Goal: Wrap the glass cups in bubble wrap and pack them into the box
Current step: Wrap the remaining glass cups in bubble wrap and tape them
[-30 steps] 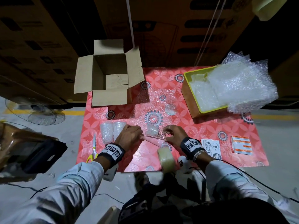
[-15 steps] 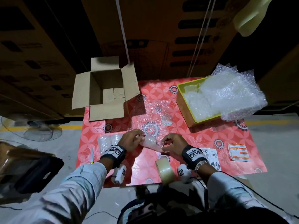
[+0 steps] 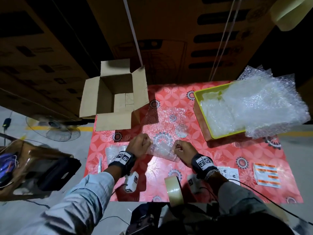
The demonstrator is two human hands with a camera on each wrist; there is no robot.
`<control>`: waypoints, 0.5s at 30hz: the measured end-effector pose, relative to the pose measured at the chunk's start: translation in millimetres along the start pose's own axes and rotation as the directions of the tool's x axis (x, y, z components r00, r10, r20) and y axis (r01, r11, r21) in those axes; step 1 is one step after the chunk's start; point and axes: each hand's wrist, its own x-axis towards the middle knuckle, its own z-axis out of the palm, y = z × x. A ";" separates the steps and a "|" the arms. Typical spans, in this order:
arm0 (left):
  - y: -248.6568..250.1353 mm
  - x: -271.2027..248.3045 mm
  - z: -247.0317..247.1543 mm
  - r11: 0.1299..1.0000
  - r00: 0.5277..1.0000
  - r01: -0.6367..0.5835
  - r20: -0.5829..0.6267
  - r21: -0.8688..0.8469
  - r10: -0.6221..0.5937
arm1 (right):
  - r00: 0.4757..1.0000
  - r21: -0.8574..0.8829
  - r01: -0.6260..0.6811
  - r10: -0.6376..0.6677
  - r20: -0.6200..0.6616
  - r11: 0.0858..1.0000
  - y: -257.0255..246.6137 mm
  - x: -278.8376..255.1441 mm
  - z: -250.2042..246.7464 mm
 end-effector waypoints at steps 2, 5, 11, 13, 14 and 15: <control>13.1 0.6 -3.7 0.980 0.990 -0.081 -0.100 0.182 0.100 | 1.000 -0.008 0.006 -0.006 0.007 1.000 2.9 5.6 -2.2; 33.9 -1.3 -6.4 0.859 0.923 -0.317 -0.078 0.402 0.378 | 1.000 -0.005 0.012 -0.012 0.019 1.000 5.3 10.0 -5.8; 26.1 1.2 14.1 0.683 0.801 -0.593 0.402 0.426 0.444 | 0.999 0.008 0.016 -0.016 -0.033 1.000 9.6 12.8 -9.6; 27.4 2.0 18.2 0.726 0.827 -0.551 0.385 0.411 0.410 | 0.993 0.036 0.006 -0.002 -0.116 0.999 12.1 10.7 -9.3; 28.9 2.7 20.1 0.742 0.839 -0.534 0.366 0.405 0.403 | 0.985 0.032 0.010 -0.004 -0.172 0.999 12.8 9.0 -9.2; 30.6 2.9 21.7 0.755 0.850 -0.517 0.346 0.403 0.398 | 0.973 0.023 0.032 -0.026 -0.229 0.999 12.8 6.4 -8.3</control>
